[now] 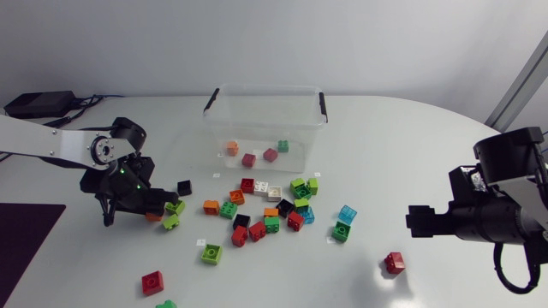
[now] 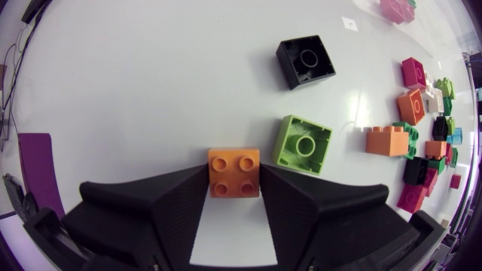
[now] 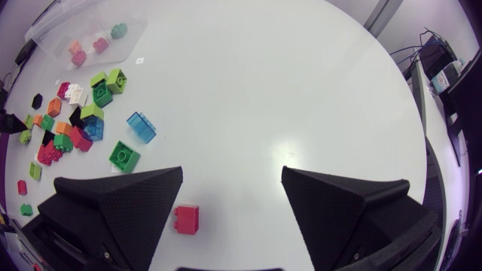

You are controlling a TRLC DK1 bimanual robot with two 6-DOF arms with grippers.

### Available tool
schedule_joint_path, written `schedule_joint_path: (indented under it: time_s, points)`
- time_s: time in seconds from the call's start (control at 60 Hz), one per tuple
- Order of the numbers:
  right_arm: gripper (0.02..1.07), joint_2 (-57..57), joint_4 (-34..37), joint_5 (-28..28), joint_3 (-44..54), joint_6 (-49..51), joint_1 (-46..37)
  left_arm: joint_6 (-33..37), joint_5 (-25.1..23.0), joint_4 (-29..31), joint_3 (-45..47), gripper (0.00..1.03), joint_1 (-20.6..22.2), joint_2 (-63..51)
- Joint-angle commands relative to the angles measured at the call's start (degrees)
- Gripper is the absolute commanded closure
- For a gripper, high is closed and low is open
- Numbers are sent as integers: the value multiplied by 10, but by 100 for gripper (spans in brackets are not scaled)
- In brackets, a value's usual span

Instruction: Place the duplo bricks in the container

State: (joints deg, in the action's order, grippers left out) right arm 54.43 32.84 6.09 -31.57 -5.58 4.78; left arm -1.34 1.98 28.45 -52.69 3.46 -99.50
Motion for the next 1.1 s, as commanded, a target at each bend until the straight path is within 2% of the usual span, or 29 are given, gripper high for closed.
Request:
schedule_joint_path:
  time_s: [0.0, 0.117, 0.367, 0.567, 0.633, 0.817, 0.883, 1.083]
  points:
    - [12, 13, 8, 5, -16, -4, -3, -13, -8, 6, -6, 66, -1, -12]
    - [12, 28, 14, 6, -15, 6, -6, -11, -10, 13, -2, 71, 1, -11]
    - [11, 91, 72, -3, -39, 66, 2, 10, -11, 42, -1, 72, 2, 25]
    - [12, 159, 105, -28, -59, 61, 18, 15, -11, 61, -8, 72, 1, 66]
    - [16, 185, 105, -34, -61, 60, 28, 15, -11, 65, -8, 72, 1, 80]
    - [17, 200, 116, -79, -72, 37, 42, 8, -12, 71, -10, 72, 2, 111]
    - [22, 209, 118, -91, -75, 28, 42, 7, -13, 79, -13, 72, 2, 120]
    - [27, 247, 119, -93, -84, -2, 40, 2, -14, 87, -16, 72, 2, 132]
